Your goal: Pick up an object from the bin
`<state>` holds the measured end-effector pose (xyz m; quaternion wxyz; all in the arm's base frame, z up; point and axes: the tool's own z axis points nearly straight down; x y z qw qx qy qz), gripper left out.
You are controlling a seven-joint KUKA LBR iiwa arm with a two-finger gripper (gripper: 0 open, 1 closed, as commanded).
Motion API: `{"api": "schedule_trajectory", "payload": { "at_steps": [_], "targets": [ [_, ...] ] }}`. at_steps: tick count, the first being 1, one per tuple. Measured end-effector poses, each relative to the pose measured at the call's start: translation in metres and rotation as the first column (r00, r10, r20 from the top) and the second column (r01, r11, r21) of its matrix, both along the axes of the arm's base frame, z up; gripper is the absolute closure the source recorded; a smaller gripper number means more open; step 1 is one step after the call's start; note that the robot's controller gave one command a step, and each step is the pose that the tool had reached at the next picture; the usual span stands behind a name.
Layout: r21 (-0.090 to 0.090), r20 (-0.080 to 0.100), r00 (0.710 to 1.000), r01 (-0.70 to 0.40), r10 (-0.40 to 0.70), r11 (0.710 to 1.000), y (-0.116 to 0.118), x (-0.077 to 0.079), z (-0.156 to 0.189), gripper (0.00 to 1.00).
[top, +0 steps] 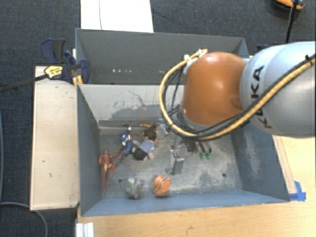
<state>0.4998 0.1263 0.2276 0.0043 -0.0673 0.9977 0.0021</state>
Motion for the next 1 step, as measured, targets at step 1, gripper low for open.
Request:
{"api": "schedule_trajectory", "payload": {
  "at_steps": [1],
  "targets": [
    [-0.002,0.009,1.0,-0.006,0.006,1.0,0.0248,-0.0084,-0.0613,0.0]
  ]
}}
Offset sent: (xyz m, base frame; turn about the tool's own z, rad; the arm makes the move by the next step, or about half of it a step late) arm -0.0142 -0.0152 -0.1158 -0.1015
